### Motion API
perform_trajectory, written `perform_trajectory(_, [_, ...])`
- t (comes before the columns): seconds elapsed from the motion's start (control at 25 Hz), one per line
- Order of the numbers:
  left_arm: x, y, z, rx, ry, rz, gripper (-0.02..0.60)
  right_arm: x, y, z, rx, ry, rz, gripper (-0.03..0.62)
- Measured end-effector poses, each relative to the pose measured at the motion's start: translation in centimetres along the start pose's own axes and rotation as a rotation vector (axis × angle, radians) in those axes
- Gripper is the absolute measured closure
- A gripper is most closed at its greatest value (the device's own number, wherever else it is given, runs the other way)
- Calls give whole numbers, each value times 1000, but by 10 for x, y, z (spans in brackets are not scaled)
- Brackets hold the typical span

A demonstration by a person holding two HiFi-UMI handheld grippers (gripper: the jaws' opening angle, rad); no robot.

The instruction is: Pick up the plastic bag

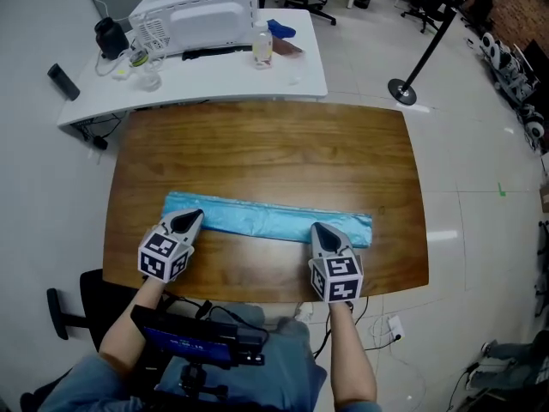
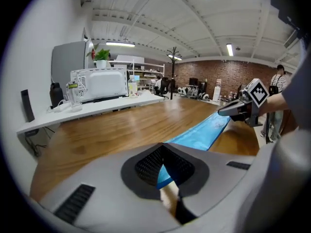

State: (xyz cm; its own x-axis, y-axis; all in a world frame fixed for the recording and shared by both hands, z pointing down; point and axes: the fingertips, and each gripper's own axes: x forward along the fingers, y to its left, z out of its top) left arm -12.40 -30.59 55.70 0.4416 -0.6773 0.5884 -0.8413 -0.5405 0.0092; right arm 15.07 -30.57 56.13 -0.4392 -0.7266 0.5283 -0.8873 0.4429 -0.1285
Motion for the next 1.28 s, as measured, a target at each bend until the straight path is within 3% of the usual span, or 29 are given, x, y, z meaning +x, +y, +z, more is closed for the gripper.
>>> perform_trajectory(0.36, [10, 42, -45, 45, 210, -24, 575, 8, -34, -32, -15, 134, -145, 592])
perform_trajectory(0.6, [16, 51, -66, 72, 326, -37, 575, 14, -43, -43, -45, 214, -178, 592])
perform_trajectory(0.88, [18, 51, -67, 38, 342, -49, 572, 15, -46, -45, -23, 219, -200, 592])
perform_trajectory(1.28, [3, 43, -76, 0, 318, -2, 568, 13, -41, -46, -65, 217, -175, 592])
